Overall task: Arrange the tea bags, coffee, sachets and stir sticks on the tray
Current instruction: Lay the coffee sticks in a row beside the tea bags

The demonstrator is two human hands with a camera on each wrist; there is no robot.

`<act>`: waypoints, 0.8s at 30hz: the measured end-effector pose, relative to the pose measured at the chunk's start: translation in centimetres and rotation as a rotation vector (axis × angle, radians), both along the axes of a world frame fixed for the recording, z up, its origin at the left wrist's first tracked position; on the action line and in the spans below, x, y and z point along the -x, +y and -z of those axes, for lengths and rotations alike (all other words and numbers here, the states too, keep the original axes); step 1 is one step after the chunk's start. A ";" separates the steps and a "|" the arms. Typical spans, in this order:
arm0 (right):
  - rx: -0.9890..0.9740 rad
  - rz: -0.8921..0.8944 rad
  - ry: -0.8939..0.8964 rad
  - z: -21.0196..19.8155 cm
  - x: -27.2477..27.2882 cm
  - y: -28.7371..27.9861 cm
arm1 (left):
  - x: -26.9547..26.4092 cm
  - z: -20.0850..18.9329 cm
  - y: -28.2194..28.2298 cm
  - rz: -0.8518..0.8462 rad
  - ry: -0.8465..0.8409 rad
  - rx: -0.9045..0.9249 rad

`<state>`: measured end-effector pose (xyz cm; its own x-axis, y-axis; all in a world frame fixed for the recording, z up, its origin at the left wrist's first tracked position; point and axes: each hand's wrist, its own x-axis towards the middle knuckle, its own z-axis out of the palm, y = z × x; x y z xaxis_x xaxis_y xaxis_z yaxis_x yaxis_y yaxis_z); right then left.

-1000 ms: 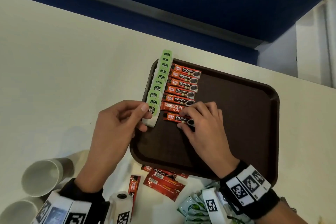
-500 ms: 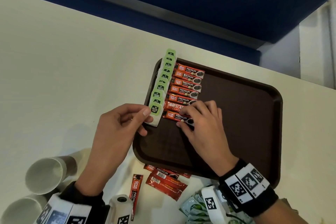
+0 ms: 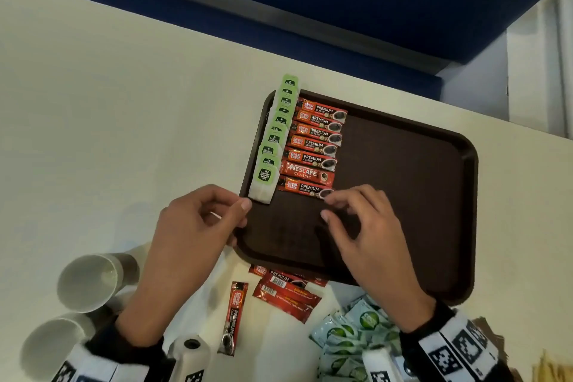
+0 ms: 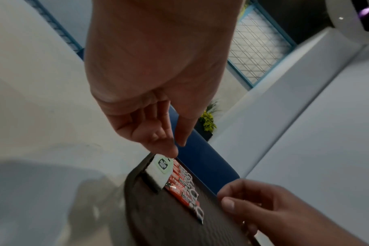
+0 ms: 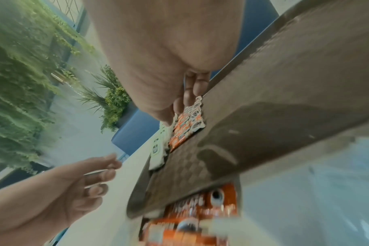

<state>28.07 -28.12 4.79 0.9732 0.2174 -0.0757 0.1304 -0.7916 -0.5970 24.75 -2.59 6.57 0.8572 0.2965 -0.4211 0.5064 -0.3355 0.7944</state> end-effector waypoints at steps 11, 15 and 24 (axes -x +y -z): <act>0.309 -0.365 0.051 0.6 13.5 2.0 | 8.0 0.8 0.3 0.363 0.291 -0.345; 0.430 -0.323 0.058 0.2 14.1 2.5 | 9.3 1.1 -0.2 0.404 0.347 -0.342; 0.542 -0.305 0.074 0.4 13.3 2.8 | 9.6 2.3 -1.0 0.457 0.360 -0.319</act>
